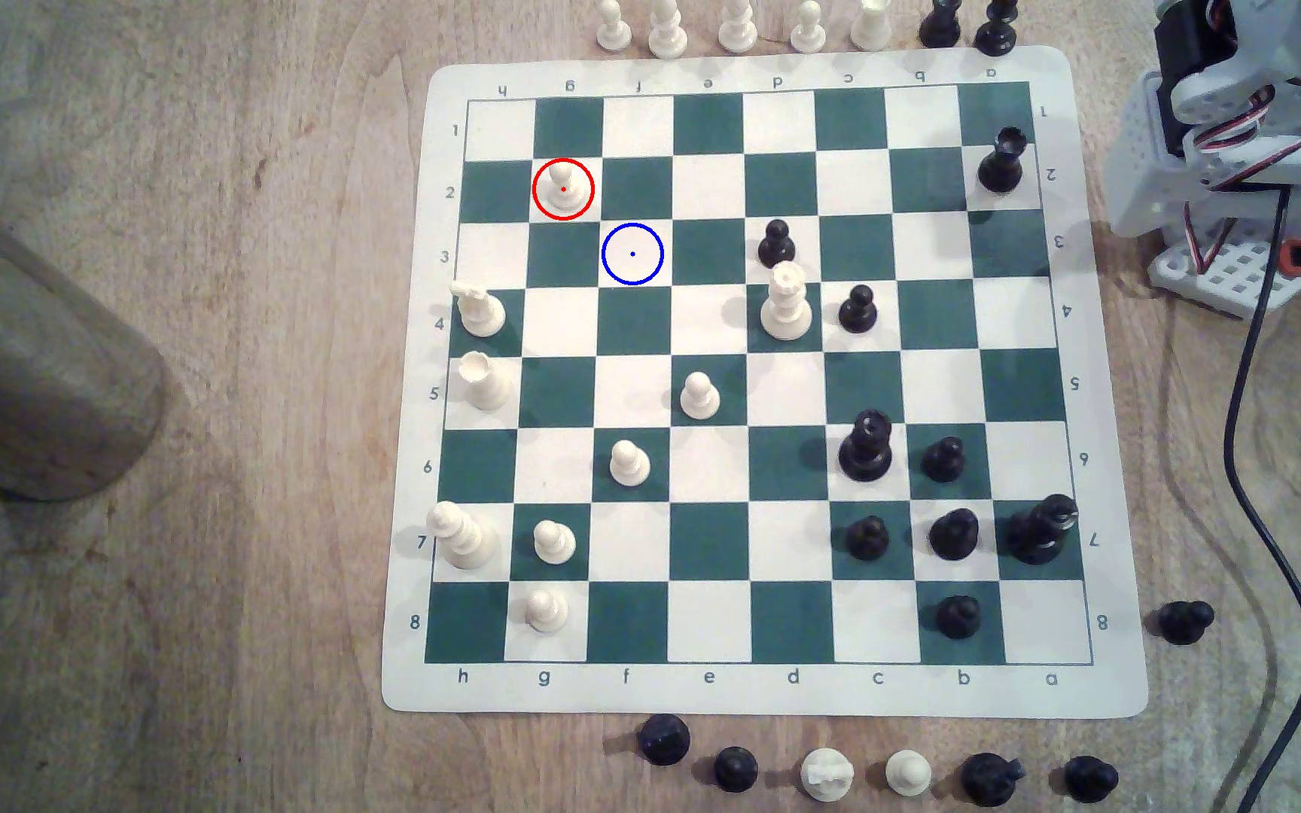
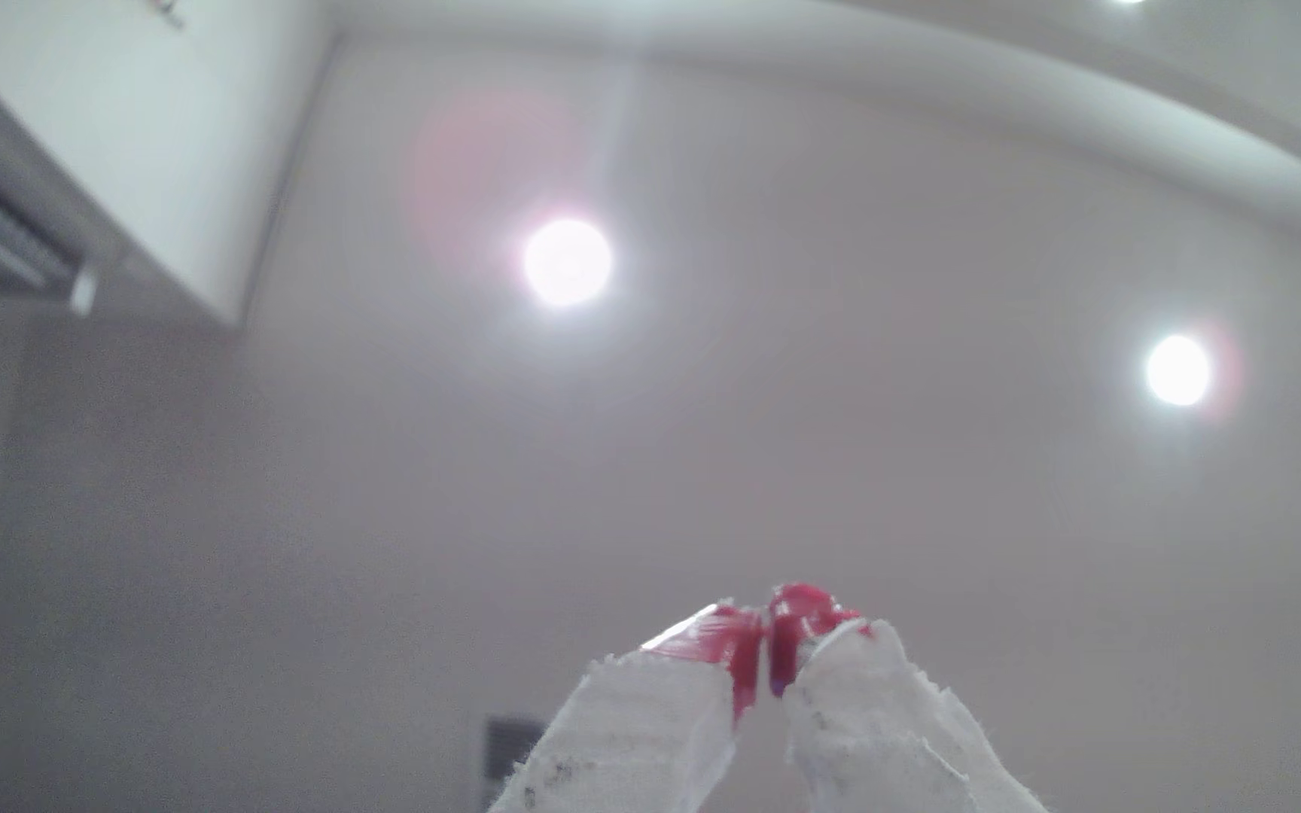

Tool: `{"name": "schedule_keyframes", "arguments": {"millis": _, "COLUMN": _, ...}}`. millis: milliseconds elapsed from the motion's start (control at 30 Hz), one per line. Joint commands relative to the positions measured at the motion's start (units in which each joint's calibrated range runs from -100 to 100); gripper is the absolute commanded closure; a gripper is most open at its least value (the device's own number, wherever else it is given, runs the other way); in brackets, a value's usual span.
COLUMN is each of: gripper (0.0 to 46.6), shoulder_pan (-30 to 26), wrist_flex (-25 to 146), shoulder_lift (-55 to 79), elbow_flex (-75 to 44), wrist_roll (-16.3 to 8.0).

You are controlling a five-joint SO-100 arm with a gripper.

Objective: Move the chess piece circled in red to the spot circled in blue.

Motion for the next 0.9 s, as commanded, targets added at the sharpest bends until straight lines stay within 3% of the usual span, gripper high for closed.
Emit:
{"name": "schedule_keyframes", "arguments": {"millis": 0, "gripper": 46.4, "shoulder_pan": 3.7, "wrist_flex": -0.1, "shoulder_lift": -0.1, "elbow_flex": 1.4, "wrist_roll": 0.0}}
{"name": "schedule_keyframes", "arguments": {"millis": 167, "gripper": 46.4, "shoulder_pan": 0.9, "wrist_flex": 15.6, "shoulder_lift": 0.0, "elbow_flex": -0.9, "wrist_roll": 0.0}}
{"name": "schedule_keyframes", "arguments": {"millis": 300, "gripper": 46.4, "shoulder_pan": -1.2, "wrist_flex": 47.9, "shoulder_lift": 0.0, "elbow_flex": -11.2, "wrist_roll": -0.2}}
{"name": "schedule_keyframes", "arguments": {"millis": 500, "gripper": 46.4, "shoulder_pan": -0.9, "wrist_flex": 87.3, "shoulder_lift": 0.0, "elbow_flex": -25.2, "wrist_roll": -0.3}}
{"name": "schedule_keyframes", "arguments": {"millis": 667, "gripper": 46.4, "shoulder_pan": 2.6, "wrist_flex": 121.6, "shoulder_lift": 0.0, "elbow_flex": -35.9, "wrist_roll": -0.4}}
{"name": "schedule_keyframes", "arguments": {"millis": 867, "gripper": 46.4, "shoulder_pan": 1.8, "wrist_flex": 141.8, "shoulder_lift": 3.9, "elbow_flex": -39.0, "wrist_roll": -0.6}}
